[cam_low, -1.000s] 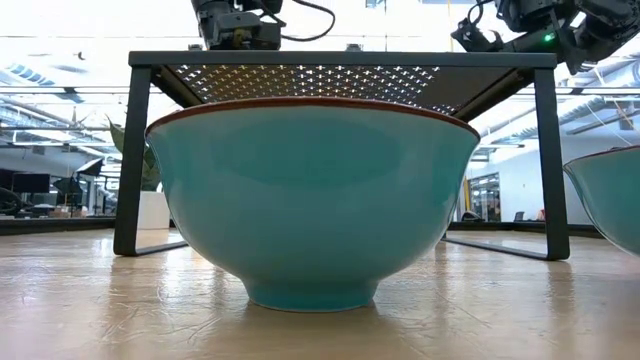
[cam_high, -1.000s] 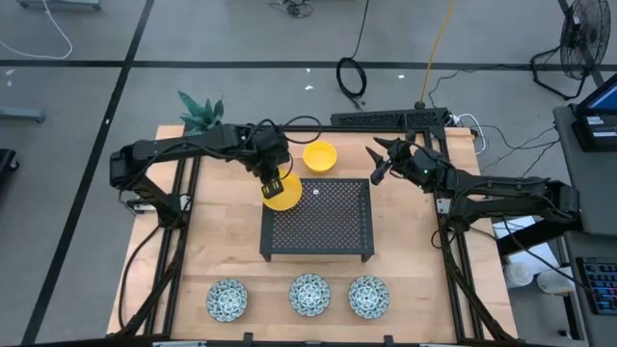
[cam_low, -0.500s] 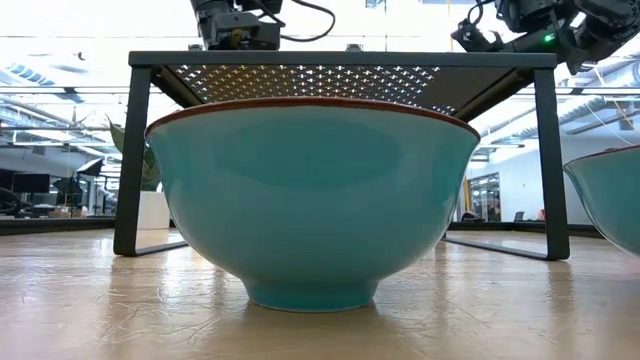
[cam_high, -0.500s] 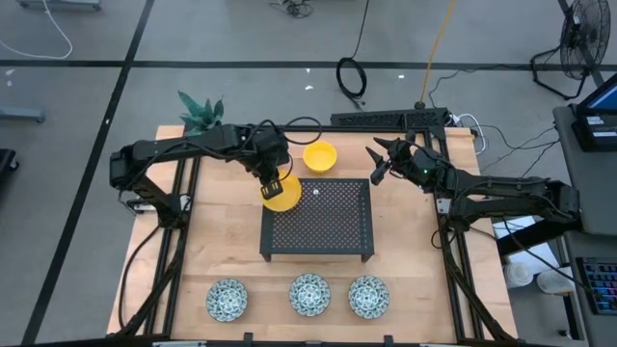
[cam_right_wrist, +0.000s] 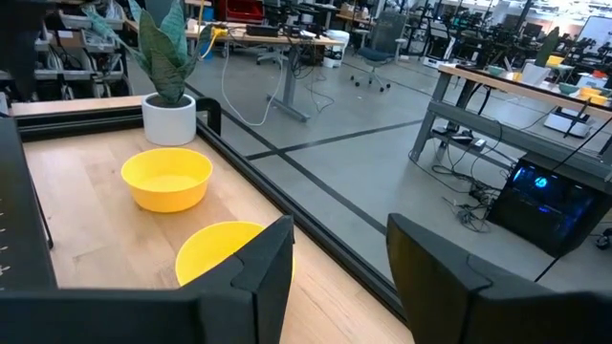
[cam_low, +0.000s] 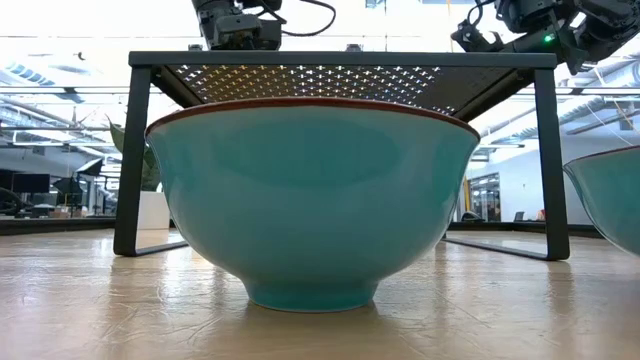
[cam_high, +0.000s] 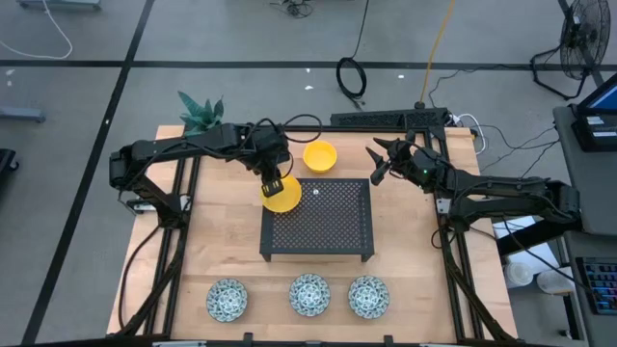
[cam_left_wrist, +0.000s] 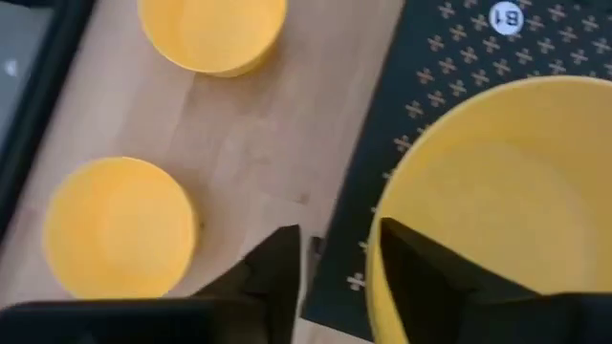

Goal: Pick & Place Mini bowls
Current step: Stack the left yellow bowl on top of the yellow bowl on the shelf

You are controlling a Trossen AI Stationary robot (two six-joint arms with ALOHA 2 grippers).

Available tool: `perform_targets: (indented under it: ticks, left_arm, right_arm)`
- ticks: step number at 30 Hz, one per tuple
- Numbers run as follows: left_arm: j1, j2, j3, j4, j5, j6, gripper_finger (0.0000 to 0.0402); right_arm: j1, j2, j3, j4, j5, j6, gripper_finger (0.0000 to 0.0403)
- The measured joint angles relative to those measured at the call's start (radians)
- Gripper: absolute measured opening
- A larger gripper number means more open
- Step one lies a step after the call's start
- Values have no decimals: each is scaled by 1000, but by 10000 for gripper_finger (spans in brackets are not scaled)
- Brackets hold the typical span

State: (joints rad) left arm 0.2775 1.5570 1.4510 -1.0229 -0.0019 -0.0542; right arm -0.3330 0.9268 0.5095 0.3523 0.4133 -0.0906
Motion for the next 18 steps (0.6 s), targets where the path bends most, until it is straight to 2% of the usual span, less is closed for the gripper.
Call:
perform_targets:
  ticks: [4,8,15,18]
  left_arm:
    - [0,0,58,-11,-7,30,220]
    - [0,0,135,-54,-54,60,252]
    - [3,-2,228,-156,-319,94,266]
    - [23,-5,223,-170,-335,97,266]
  right_arm:
    - [0,0,0,0,0,0,155]
    - [0,0,0,-3,0,-1,155]
    - [0,-2,0,-24,4,-44,155]
    - [0,-19,0,-37,4,-51,155]
